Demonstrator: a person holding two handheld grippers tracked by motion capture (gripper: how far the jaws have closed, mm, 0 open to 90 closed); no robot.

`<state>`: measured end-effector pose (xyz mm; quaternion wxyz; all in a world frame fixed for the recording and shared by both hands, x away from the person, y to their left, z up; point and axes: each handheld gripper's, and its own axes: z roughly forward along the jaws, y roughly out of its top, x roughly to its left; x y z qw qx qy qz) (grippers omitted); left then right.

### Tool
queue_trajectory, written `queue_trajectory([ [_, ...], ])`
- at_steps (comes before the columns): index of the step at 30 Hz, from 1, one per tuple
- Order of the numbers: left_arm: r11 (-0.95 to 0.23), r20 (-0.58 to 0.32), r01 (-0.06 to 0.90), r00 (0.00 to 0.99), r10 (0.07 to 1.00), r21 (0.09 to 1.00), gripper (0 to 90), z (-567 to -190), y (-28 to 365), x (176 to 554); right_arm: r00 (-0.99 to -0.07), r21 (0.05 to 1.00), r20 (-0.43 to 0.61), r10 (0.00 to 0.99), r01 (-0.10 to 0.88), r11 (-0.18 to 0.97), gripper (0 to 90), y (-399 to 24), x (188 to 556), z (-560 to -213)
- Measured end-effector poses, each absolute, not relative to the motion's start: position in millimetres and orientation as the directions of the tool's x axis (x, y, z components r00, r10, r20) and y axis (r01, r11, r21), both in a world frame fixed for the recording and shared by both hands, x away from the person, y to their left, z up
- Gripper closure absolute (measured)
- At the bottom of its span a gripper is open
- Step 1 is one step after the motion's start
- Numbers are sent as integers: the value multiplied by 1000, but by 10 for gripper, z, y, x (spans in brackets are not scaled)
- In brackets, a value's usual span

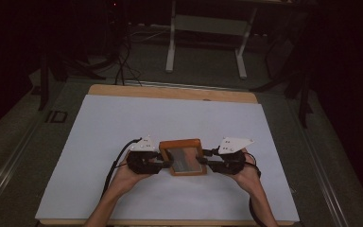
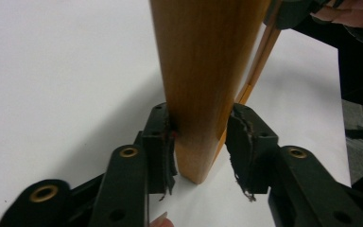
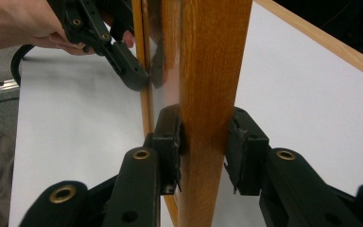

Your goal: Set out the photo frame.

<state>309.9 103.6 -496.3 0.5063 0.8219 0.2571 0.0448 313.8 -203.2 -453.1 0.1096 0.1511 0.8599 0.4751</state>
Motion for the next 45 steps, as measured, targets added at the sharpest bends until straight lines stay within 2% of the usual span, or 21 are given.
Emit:
queue_trajectory([
  [14, -384, -117, 327, 870, 480, 864, 677, -4937, 975, 3026, -929, 845, -30, 369, 174, 506, 668, -2109, 3168, -4571],
  [45, -368, -113, 339, 849, 516, 866, 681, -4767, 1247, 2988, -925, 870, 28, 379, 209, 447, 666, -1900, 3203, -4576],
])
